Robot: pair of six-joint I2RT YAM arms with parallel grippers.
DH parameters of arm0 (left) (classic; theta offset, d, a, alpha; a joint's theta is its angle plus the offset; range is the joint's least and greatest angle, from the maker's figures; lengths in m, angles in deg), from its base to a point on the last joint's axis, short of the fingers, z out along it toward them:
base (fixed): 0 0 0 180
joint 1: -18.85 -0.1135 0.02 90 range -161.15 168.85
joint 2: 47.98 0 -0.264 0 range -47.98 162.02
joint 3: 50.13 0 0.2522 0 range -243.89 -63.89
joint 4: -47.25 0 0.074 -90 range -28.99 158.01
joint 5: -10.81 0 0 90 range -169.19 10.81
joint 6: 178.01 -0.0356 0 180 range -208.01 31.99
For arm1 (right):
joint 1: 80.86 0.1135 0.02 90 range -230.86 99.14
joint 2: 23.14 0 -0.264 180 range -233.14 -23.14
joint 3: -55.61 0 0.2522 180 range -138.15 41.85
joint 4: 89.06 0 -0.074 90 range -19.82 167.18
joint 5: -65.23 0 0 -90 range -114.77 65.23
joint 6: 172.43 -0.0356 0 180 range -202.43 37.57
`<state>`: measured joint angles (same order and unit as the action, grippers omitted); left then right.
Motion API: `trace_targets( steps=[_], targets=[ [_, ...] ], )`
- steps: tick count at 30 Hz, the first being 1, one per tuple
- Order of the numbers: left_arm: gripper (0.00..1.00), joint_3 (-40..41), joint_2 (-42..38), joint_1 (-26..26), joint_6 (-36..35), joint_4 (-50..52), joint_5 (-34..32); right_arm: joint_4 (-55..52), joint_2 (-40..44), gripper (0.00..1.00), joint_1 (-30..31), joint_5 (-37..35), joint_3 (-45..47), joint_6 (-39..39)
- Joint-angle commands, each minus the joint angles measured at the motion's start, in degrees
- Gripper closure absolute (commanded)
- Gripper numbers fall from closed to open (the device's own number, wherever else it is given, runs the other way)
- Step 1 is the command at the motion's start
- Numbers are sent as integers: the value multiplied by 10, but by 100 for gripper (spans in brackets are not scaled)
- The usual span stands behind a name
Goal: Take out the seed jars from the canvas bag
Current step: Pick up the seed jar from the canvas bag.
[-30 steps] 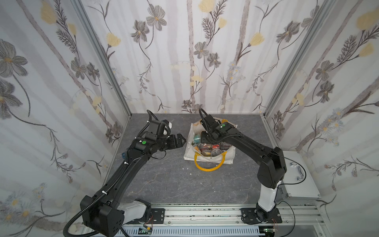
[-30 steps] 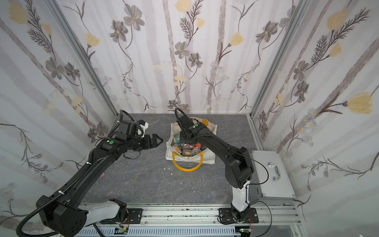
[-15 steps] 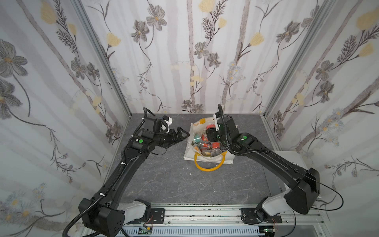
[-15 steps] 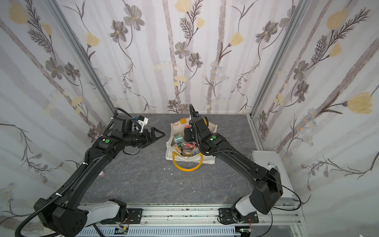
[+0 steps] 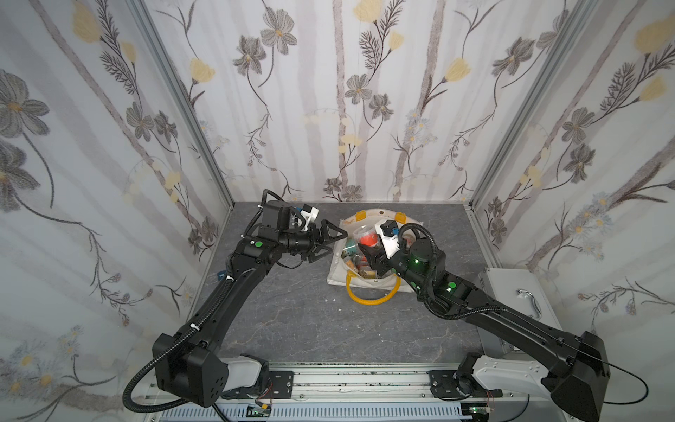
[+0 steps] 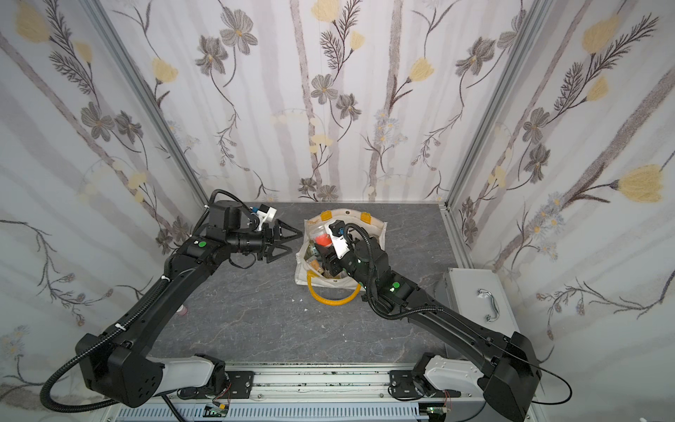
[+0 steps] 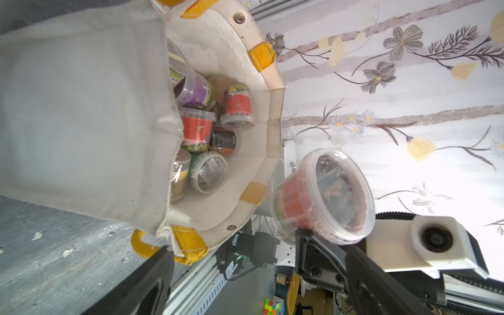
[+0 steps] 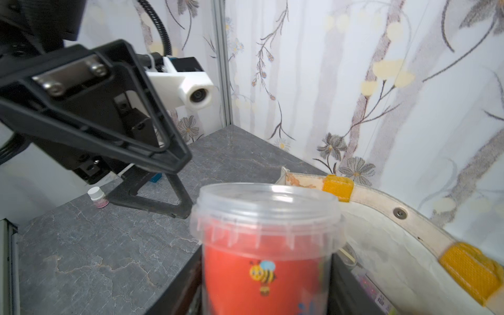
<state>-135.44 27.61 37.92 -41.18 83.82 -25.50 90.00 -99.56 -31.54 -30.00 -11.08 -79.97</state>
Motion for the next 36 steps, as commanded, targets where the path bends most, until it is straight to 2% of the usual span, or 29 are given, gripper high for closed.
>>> trace_targets(
  steps=[1, 4, 9, 19, 31, 36],
  targets=[
    [0, 7, -4, 0, 23, -70, 66, 74, -5, 44, 6, 17, 6, 78],
    [0, 16, -8, 1, 12, -81, 83, 73, -13, 44, 17, 18, 6, 119],
    [0, 11, -3, 4, -51, -3, 60, 85, -28, 44, 34, 25, 4, 159],
    [0, 4, 14, 8, -109, 50, 83, 66, -80, 44, 73, -7, -28, 198],
    [0, 14, -1, 2, -103, 16, 82, 79, -92, 45, 84, -24, -27, 184],
    [0, 15, -14, -16, -97, 24, 71, 97, -95, 45, 87, -13, -27, 141]
  ],
)
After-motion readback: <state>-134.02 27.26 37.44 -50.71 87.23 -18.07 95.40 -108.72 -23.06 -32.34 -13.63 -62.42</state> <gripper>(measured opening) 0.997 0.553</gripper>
